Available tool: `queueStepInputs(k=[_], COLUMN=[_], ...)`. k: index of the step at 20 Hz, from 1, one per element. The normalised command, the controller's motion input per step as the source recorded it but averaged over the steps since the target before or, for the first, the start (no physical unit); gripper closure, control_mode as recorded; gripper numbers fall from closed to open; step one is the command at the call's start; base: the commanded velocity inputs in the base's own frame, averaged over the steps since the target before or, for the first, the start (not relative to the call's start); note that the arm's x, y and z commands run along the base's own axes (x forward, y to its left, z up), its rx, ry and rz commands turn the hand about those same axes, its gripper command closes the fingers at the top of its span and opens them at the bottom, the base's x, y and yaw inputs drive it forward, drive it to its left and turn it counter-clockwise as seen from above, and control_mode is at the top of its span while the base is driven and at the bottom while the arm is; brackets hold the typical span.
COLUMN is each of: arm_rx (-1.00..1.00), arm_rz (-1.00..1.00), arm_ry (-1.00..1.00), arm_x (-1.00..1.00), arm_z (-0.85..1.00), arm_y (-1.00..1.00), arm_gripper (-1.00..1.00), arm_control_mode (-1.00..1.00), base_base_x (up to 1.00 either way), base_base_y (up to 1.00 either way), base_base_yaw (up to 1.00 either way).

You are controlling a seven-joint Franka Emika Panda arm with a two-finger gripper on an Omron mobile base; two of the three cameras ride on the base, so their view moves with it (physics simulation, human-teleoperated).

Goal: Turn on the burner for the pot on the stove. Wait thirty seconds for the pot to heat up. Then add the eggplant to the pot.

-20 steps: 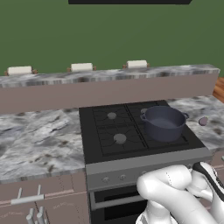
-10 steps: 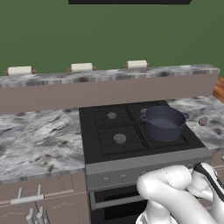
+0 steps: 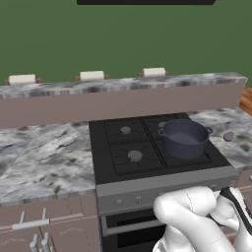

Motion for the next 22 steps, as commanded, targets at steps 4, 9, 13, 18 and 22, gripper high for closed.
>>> queueStepInputs(k=[4,9,13,18,22], arm_rx=[0.0,0.0,0.0,0.0,0.0], arm_rz=[0.0,0.0,0.0,0.0,0.0], arm_ry=[-0.07,-0.04,0.0,0.0,0.0], arm_x=[0.0,0.0,0.0,0.0,0.0], arm_z=[0.07,0.1,0.0,0.0,0.0], arm_y=[0.0,0.0,0.0,0.0,0.0], arm_gripper=[-1.0,-1.0,-1.0,1.0,1.0], arm_control_mode=[-1.0,-1.0,-1.0,-1.0,-1.0], base_base_x=[0.0,0.0,0.0,0.0,0.0], base_base_y=[0.0,0.0,0.0,0.0,0.0], base_base_yaw=[0.0,0.0,0.0,0.0,0.0])
